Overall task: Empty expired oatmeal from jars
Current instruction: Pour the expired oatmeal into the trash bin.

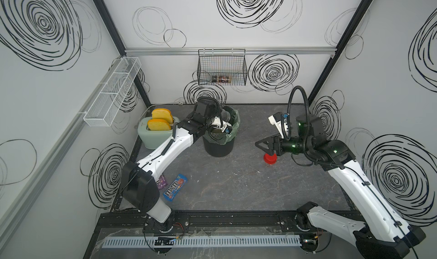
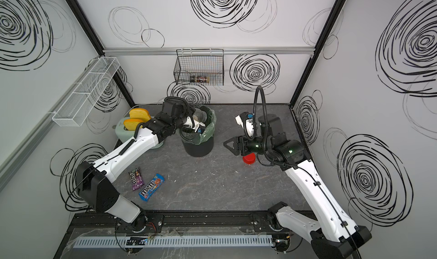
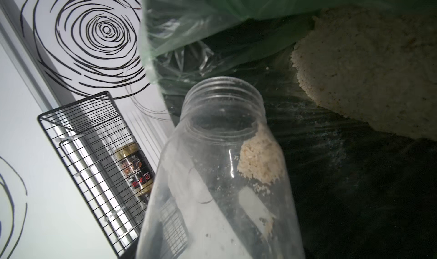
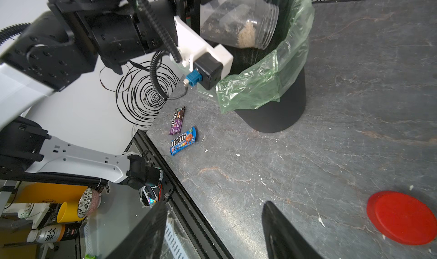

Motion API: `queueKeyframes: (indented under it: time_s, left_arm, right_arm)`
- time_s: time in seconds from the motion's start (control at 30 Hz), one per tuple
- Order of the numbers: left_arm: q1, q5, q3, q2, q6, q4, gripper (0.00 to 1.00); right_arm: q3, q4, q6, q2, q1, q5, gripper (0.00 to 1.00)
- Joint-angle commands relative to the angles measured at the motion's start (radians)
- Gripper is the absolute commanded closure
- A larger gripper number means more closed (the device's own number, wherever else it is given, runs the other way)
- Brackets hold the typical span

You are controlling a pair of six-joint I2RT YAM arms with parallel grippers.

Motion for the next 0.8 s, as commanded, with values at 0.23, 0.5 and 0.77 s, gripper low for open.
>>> queueKeyframes:
  time_s: [0.23, 0.5, 0.77]
  left_arm:
    - [0.026, 0.030, 0.064, -0.013, 0.229, -0.007, 1.00]
    - [0.013, 0.014, 0.016, -0.023, 0.272, 0.011, 1.00]
    - [0.013, 0.004, 0.037, -0.021, 0.235, 0.011, 1.00]
  right_arm:
    - [0.006, 0.010, -0.016, 0.000, -0.005, -0.004, 0.33]
    - [0.004, 0.012, -0.018, 0.000, -0.004, -0.006, 0.33]
    - [0.014, 0.009, -0.019, 0.005, -0.004, -0.002, 0.33]
